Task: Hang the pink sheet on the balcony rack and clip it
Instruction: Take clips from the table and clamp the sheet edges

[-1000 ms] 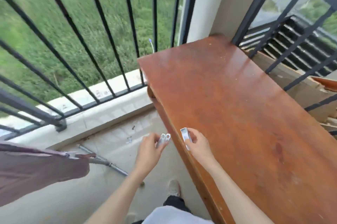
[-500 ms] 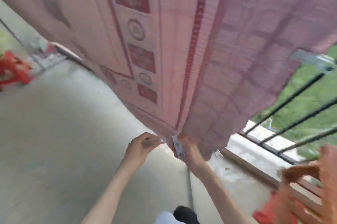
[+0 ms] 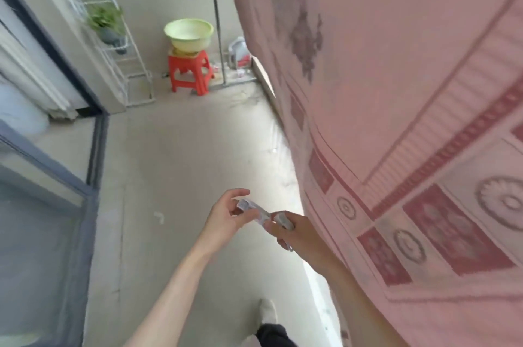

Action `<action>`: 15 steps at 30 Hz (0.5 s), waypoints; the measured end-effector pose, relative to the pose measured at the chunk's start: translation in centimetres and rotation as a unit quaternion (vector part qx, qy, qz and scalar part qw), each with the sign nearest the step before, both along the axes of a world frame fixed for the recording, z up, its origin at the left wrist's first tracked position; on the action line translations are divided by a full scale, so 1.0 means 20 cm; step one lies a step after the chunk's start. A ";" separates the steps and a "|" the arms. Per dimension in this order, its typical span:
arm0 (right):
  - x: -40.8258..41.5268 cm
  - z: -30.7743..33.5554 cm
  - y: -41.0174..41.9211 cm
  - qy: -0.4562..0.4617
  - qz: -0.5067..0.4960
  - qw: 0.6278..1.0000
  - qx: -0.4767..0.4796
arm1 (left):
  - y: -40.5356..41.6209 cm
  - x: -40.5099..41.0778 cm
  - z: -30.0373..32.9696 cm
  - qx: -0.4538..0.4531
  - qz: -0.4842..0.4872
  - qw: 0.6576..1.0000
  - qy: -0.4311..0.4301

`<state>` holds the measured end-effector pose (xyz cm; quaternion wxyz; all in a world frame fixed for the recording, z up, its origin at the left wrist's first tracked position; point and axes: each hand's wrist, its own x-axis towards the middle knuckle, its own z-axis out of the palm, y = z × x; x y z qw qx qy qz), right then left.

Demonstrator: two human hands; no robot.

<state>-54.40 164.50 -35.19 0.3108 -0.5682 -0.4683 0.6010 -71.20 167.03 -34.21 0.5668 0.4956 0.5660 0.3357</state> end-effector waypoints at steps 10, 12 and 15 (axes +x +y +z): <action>-0.43 0.11 1.24 0.058 0.116 0.992 -0.009 | 0.95 -0.38 0.11 0.002 0.143 0.988 -0.060; -0.54 0.07 1.45 0.056 0.137 0.989 -0.011 | 1.13 -0.46 0.08 0.005 0.156 0.986 -0.054; -0.70 0.03 1.84 0.029 0.148 0.989 -0.004 | 1.53 -0.63 0.02 0.018 0.174 0.983 -0.047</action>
